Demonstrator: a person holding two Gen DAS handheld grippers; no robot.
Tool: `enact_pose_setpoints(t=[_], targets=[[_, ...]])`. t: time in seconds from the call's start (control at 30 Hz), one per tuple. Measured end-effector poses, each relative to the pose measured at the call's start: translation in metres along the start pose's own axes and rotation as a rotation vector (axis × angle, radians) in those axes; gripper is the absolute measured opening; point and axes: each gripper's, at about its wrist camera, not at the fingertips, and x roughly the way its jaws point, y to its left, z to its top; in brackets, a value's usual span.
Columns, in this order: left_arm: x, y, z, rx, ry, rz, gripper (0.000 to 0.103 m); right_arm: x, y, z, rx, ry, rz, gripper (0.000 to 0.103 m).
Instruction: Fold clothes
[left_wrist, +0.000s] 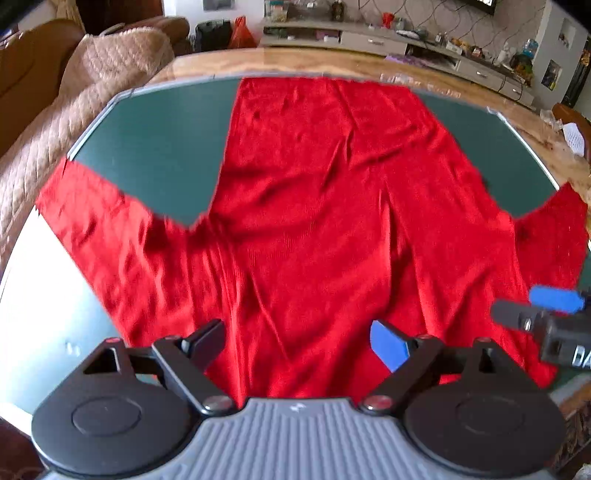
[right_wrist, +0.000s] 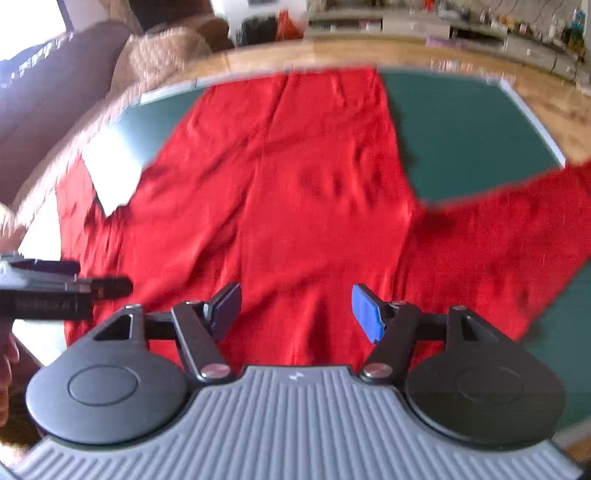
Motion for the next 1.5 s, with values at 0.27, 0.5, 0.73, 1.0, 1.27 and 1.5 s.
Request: enact_pose_setpoints(t=[0.27, 0.5, 0.73, 1.0, 1.27, 1.5], targets=[[0.013, 0.006, -0.024, -0.010, 0.003, 0.081, 0.095, 0.004, -0.004, -0.025, -0.041, 0.055, -0.064, 0.074], [0.011, 0.008, -0.028, -0.010, 0.009, 0.086, 0.095, 0.006, 0.005, -0.035, -0.122, 0.040, -0.099, 0.083], [-0.014, 0.010, -0.044, -0.054, 0.020, 0.082, 0.097, -0.016, 0.004, -0.046, -0.079, -0.004, -0.093, 0.083], [-0.085, 0.005, -0.081, -0.101, -0.032, 0.069, 0.101, -0.077, 0.023, -0.083, -0.014, -0.092, -0.127, 0.084], [-0.144, -0.008, -0.136, -0.075, -0.076, 0.074, 0.103, -0.134, 0.039, -0.131, 0.036, -0.133, -0.156, 0.084], [-0.173, -0.011, -0.173, -0.078, -0.064, 0.071, 0.103, -0.170, 0.051, -0.156, 0.029, -0.164, -0.184, 0.084]])
